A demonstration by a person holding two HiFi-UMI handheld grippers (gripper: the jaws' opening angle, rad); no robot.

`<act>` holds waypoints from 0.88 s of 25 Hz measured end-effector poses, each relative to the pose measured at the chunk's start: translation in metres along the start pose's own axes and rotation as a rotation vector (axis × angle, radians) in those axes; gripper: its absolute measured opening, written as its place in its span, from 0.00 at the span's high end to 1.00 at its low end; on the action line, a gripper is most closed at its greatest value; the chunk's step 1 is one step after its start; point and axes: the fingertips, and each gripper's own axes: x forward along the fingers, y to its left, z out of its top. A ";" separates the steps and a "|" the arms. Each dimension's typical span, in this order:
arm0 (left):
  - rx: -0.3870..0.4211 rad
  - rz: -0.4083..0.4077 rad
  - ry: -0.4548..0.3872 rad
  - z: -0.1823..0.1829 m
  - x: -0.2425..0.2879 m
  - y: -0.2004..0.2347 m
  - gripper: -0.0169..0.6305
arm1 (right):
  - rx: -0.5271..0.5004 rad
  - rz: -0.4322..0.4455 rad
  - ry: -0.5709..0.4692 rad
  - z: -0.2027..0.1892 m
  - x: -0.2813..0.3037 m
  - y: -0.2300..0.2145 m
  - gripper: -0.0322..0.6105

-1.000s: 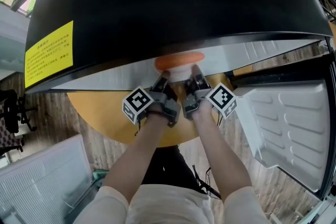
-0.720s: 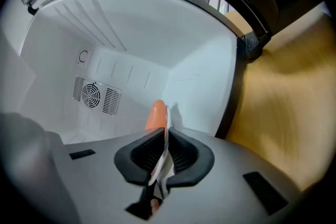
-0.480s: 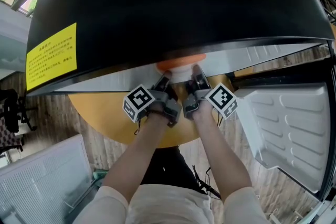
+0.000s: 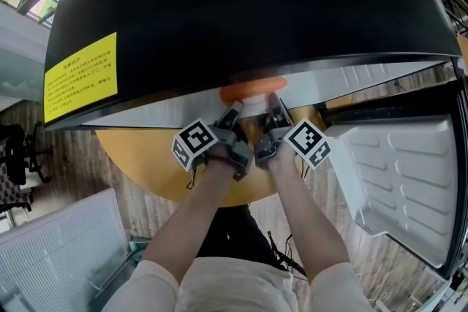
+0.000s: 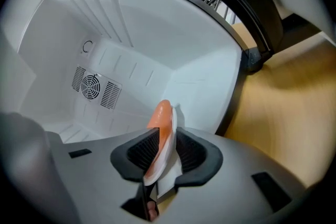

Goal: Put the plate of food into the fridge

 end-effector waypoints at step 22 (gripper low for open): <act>0.065 0.026 0.080 -0.021 -0.038 0.004 0.77 | 0.003 -0.021 0.019 -0.012 -0.040 -0.005 0.79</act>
